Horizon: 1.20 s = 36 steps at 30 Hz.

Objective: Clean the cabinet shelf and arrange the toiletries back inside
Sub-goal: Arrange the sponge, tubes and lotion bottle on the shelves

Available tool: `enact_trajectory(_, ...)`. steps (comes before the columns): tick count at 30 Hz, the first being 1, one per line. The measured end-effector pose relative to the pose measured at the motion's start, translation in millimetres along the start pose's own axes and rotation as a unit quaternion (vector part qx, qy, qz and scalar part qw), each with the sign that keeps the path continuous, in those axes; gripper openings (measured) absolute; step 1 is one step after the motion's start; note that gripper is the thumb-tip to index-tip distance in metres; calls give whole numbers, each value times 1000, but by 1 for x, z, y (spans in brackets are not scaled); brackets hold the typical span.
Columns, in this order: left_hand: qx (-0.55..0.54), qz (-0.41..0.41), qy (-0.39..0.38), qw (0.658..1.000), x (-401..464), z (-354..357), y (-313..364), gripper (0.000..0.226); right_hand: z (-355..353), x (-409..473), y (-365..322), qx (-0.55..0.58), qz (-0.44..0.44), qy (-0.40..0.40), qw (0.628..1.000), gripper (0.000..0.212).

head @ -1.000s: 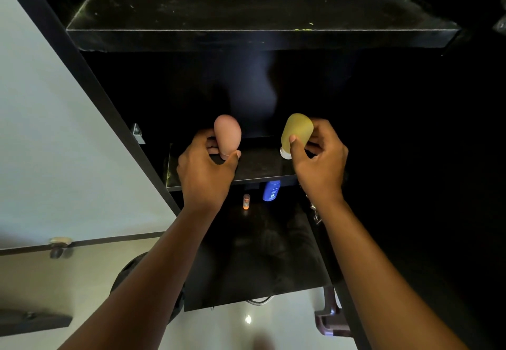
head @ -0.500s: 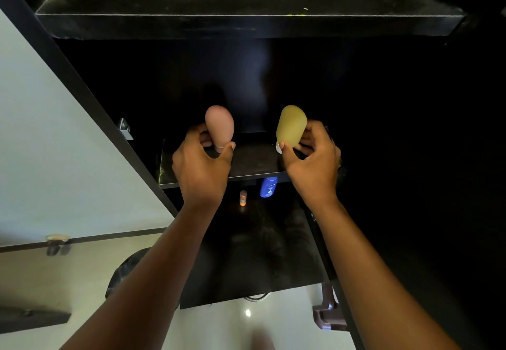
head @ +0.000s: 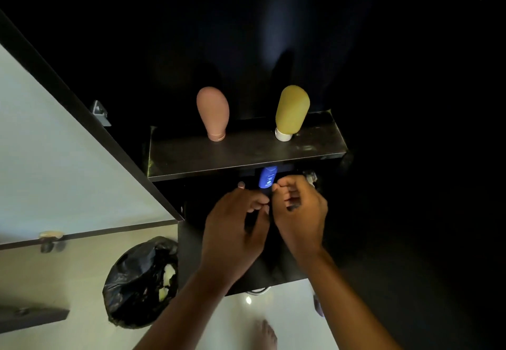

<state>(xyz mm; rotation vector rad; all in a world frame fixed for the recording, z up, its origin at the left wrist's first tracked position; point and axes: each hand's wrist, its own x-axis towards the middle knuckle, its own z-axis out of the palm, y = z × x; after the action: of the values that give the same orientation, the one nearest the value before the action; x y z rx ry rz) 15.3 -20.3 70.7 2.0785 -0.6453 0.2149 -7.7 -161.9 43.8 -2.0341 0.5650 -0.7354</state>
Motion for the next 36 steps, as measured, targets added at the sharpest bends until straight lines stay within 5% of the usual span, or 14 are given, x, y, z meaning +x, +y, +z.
enact_trajectory(7,-6,-216,-82,973,36,50,-35,47,45,40,70,-71,168,-94,979,29)
enact_trajectory(14,-63,-326,-125,935,71,78,-18,9,54,68,87,-57,212,-155,963,38)
enact_trajectory(17,-67,-352,-131,924,72,86,-17,23,55,69,92,-31,193,-183,964,52)
enact_trajectory(21,-80,-368,-140,916,69,91,-23,30,56,68,99,-1,178,-202,963,54)
enact_trajectory(25,-108,-364,-137,915,60,85,-23,30,40,53,85,6,162,-202,966,33)
enact_trajectory(31,-164,-277,-147,935,29,46,6,39,-8,29,42,-17,115,-191,975,31)
enact_trajectory(36,-189,-207,-134,950,18,-12,38,45,-72,25,-33,-20,78,-256,963,37)
